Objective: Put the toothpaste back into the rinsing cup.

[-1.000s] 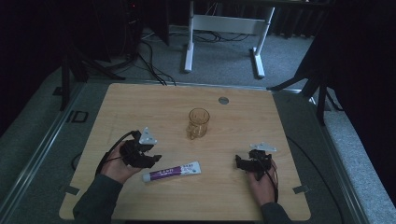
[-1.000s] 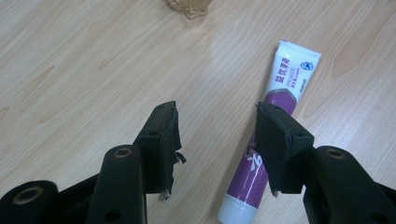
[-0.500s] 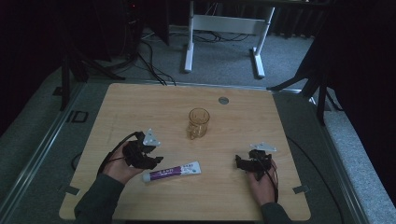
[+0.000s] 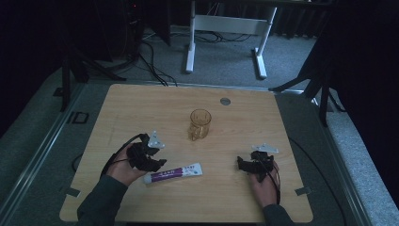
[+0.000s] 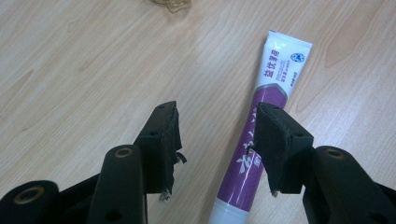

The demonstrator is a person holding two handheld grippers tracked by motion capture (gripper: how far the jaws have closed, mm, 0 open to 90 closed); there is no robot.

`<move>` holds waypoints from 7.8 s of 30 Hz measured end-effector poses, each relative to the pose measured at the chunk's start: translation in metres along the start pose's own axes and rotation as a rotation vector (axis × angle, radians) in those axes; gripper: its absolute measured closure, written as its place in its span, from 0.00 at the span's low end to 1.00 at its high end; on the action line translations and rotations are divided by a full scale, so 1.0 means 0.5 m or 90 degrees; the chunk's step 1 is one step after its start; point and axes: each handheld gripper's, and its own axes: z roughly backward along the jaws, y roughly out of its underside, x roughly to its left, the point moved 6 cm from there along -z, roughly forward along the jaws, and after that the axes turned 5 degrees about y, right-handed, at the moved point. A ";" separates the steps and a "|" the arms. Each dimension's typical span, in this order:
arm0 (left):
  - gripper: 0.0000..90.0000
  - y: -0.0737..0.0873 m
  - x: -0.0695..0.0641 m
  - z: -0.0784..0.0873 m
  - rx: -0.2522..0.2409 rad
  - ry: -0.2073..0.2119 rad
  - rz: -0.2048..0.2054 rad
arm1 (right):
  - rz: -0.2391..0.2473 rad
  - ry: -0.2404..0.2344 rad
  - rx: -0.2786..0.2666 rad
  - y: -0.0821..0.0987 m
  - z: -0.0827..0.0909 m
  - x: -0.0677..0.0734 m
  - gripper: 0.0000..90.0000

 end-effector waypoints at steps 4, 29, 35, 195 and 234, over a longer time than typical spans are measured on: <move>0.56 0.000 -0.002 -0.004 0.006 0.003 -0.003 | 0.000 0.000 0.000 0.000 0.000 0.000 0.14; 0.56 -0.010 -0.023 -0.027 0.042 0.033 -0.021 | 0.000 0.000 0.000 0.000 0.000 0.000 0.14; 0.56 -0.013 -0.028 -0.032 0.046 0.043 -0.024 | 0.000 0.000 0.000 0.000 0.000 0.000 0.14; 0.80 -0.004 -0.032 -0.143 0.302 0.055 0.023 | 0.000 -0.001 0.000 -0.001 -0.001 0.001 0.14; 0.80 -0.022 0.046 -0.060 0.138 -0.015 0.152 | -0.001 -0.001 0.000 -0.001 0.000 0.001 0.14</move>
